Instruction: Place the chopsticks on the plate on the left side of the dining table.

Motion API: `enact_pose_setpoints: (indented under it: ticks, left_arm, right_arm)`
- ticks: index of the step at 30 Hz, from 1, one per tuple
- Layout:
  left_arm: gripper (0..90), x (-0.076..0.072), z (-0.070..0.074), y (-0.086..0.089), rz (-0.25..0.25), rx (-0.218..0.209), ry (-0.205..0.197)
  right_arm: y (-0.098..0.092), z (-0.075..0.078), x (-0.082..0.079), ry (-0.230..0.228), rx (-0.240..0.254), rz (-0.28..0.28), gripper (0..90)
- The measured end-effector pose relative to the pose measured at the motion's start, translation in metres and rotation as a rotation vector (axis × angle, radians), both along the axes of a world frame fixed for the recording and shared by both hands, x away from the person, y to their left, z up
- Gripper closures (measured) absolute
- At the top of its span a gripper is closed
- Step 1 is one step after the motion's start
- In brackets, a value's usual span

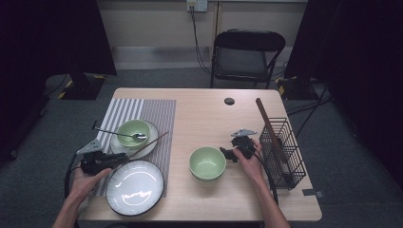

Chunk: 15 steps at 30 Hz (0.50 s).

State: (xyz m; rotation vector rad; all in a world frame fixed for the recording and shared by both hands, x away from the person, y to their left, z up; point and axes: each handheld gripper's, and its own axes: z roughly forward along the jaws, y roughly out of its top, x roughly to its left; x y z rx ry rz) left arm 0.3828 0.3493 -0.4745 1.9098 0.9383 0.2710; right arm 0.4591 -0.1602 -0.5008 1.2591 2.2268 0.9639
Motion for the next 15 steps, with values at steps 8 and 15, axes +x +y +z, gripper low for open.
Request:
enact_pose_setpoints:
  ticks: [8, 15]
  left_arm:
    - [75.7, 0.011, -0.003, -0.011, 0.006, 0.033, 0.018]
    - [83.1, 0.015, -0.005, -0.016, 0.009, 0.049, 0.021]
  right_arm:
    - [0.0, 0.0, 0.0, 0.0, 0.0, 0.0, 15.2]
    - [0.0, 0.0, 0.0, 0.0, 0.0, 0.005, 14.8]
